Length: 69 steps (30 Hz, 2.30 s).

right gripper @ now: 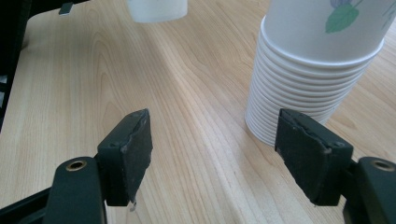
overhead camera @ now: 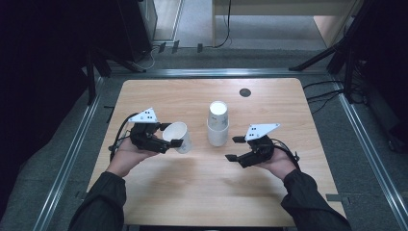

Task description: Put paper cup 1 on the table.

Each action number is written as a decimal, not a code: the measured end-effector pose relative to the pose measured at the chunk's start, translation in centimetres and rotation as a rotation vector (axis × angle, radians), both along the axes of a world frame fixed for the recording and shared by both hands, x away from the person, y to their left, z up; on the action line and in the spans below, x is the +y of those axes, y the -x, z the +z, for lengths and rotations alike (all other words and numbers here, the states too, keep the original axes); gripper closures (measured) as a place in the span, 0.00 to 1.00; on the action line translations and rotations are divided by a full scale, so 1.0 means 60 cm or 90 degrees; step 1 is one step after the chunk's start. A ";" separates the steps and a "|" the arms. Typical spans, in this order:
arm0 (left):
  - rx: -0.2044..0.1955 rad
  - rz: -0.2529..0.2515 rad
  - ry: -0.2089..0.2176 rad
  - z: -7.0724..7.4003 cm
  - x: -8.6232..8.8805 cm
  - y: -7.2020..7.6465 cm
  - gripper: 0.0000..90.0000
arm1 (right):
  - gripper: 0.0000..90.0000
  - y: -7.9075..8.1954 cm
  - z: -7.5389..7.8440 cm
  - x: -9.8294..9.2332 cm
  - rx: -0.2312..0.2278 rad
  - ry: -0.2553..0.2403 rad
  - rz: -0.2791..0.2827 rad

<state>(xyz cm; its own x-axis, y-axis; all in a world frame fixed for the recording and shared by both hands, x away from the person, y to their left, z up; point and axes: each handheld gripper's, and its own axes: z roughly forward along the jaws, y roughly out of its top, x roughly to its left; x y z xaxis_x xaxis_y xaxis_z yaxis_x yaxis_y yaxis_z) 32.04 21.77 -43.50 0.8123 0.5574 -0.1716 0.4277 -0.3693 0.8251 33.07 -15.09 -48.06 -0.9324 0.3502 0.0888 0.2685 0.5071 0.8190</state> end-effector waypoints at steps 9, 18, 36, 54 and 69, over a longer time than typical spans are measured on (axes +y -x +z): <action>0.003 0.074 -0.023 -0.006 0.031 -0.013 0.26 | 0.31 -0.002 -0.002 -0.002 -0.001 -0.001 -0.013; -0.002 0.148 -0.043 -0.017 0.066 -0.029 0.26 | 0.31 -0.005 -0.009 -0.002 0.003 0.006 -0.019; 0.013 0.259 -0.120 -0.073 0.092 -0.075 0.26 | 0.31 -0.004 -0.008 0.000 0.004 -0.002 -0.019; 0.008 0.256 -0.147 -0.093 0.079 -0.093 0.25 | 0.32 -0.002 -0.010 -0.004 0.004 -0.002 -0.028; 0.016 0.247 -0.163 -0.099 0.073 -0.095 0.24 | 0.32 -0.002 -0.011 -0.003 0.004 -0.002 -0.027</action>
